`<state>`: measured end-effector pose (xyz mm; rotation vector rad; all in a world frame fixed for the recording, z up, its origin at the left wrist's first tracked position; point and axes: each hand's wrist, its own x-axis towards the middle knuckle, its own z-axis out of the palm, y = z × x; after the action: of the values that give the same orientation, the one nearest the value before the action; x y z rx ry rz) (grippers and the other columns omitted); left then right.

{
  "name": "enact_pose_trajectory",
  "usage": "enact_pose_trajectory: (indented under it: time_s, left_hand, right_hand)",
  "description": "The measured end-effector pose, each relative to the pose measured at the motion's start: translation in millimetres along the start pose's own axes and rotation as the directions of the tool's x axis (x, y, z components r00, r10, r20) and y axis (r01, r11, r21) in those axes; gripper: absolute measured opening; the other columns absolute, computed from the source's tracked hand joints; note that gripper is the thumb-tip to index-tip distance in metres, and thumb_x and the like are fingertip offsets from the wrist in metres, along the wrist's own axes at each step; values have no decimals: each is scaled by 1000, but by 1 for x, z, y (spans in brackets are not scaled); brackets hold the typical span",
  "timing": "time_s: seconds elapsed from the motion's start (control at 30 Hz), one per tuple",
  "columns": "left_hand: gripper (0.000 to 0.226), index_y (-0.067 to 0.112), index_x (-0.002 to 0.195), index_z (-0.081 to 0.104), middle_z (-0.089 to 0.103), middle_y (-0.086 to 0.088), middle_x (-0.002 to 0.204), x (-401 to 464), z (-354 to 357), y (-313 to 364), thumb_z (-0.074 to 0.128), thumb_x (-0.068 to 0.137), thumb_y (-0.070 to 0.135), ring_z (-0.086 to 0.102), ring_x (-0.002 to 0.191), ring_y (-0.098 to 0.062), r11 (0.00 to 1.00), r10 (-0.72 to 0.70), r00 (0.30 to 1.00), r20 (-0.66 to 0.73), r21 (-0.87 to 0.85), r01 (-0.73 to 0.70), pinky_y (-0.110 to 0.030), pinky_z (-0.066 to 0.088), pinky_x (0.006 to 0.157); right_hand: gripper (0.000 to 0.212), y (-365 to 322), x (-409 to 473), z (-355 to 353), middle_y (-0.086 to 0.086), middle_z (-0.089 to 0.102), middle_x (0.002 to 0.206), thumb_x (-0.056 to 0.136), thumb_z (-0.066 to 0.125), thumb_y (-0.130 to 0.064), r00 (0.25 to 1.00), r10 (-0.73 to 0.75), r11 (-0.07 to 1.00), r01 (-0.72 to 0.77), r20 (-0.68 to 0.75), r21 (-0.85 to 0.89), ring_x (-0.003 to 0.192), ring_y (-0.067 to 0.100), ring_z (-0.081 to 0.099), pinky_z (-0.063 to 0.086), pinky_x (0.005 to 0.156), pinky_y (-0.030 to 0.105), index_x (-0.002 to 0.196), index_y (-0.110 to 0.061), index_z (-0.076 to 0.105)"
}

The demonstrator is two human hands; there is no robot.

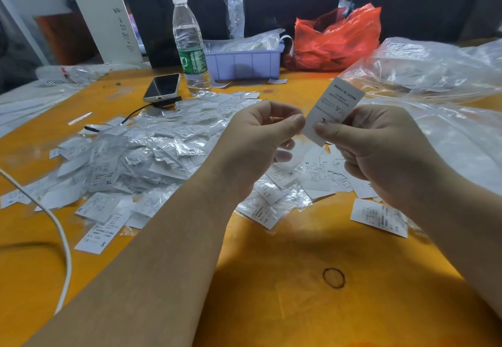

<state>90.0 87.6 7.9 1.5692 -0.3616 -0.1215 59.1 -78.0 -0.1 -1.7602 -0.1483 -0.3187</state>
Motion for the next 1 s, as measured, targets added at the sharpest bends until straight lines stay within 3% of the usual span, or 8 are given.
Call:
enact_pose_trajectory:
  time_s: [0.07, 0.17, 0.6, 0.77, 0.87, 1.0]
  left_hand:
    - [5, 15, 89, 66, 66, 0, 79, 0, 0, 0, 63, 92, 13, 57, 63, -8, 1000, -3, 1000, 1, 7, 3, -24, 52, 61]
    - [8, 14, 90, 67, 67, -1, 81, 0, 0, 0, 61, 94, 15, 57, 63, -8, 1000, -8, 1000, 0, 20, 8, -23, 52, 60]
    - [10, 9, 99, 69, 67, -2, 85, -2, 1, 1, 60, 93, 9, 57, 68, -8, 991, -45, 994, 96, 127, 32, -23, 49, 66]
    - [7, 8, 94, 68, 63, 0, 78, -2, 0, 1, 67, 90, 13, 53, 63, -7, 988, -27, 994, 109, 153, 10, -22, 48, 64]
    - [14, 5, 97, 68, 60, 1, 75, -2, -1, 0, 68, 89, 16, 52, 61, -7, 989, -28, 994, 109, 150, 11, -22, 48, 63]
    - [4, 14, 88, 69, 60, 5, 70, -2, -1, -1, 67, 90, 15, 52, 60, -7, 989, -21, 995, 101, 147, 6, -19, 48, 60]
  right_hand:
    - [12, -1, -1, 0, -25, 50, 42, 92, 64, -11, 998, -67, 996, 68, 16, -58, 40, -7, 50, 35, 44, 4, 102, -13, 70]
    - [13, -1, -1, 0, -26, 51, 44, 92, 64, -10, 994, -104, 990, 106, 31, -91, 42, -9, 52, 36, 45, 3, 103, -13, 70]
    - [3, -5, -1, -1, -20, 54, 43, 86, 64, -1, 987, -97, 995, 91, 129, 51, 37, -6, 50, 36, 40, 4, 89, -3, 65]
    - [24, -3, 3, -6, -11, 34, 44, 80, 70, -24, 979, 51, 997, -63, 200, 50, 37, 5, 24, 23, 37, 18, 98, -8, 71]
    - [12, -4, 5, -9, -7, 31, 46, 89, 65, -17, 984, 67, 995, -78, 164, 66, 38, 6, 22, 22, 36, 17, 93, -6, 69]
    - [10, -6, 10, -15, -6, 30, 47, 92, 61, -13, 996, 64, 992, -70, 64, 105, 39, 7, 21, 21, 35, 17, 86, -9, 69]
